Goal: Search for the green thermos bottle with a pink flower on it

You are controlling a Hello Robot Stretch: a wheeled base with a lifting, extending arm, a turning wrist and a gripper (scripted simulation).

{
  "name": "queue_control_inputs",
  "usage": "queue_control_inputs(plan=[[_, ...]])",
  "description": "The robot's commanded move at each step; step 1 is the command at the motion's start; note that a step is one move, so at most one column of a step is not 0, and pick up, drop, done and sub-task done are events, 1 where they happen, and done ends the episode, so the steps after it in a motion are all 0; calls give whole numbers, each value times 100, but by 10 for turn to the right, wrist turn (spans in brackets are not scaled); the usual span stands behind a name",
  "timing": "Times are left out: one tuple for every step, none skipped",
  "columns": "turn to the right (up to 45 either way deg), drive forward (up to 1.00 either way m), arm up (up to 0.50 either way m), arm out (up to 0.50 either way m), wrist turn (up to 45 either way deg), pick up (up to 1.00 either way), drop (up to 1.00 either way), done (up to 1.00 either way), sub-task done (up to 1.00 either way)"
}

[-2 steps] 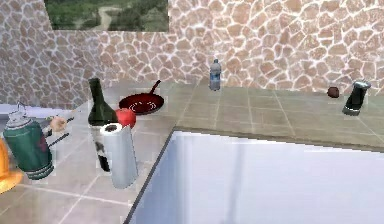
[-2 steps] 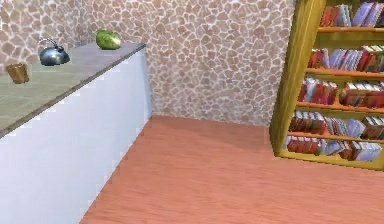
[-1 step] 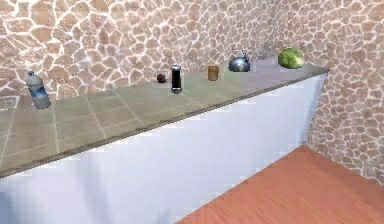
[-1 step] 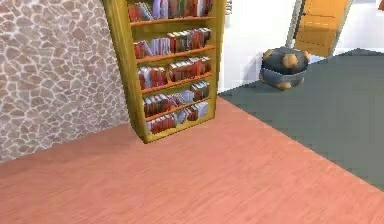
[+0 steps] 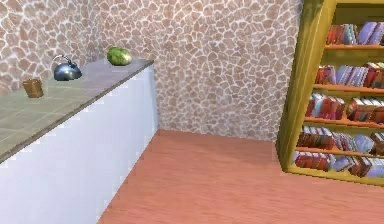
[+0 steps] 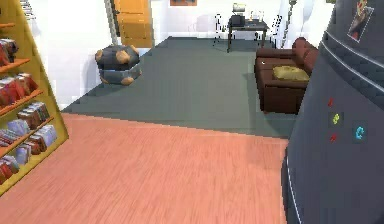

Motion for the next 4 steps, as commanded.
queue_control_inputs(plan=[[90, 0, 0, 0, 0, 0, 0, 0, 0], [0, 10, 0, 0, 0, 0, 0, 0, 0], [-450, 0, 0, 0, 0, 0, 0, 0, 0], [-450, 0, 0, 0, 0, 0, 0, 0, 0]])
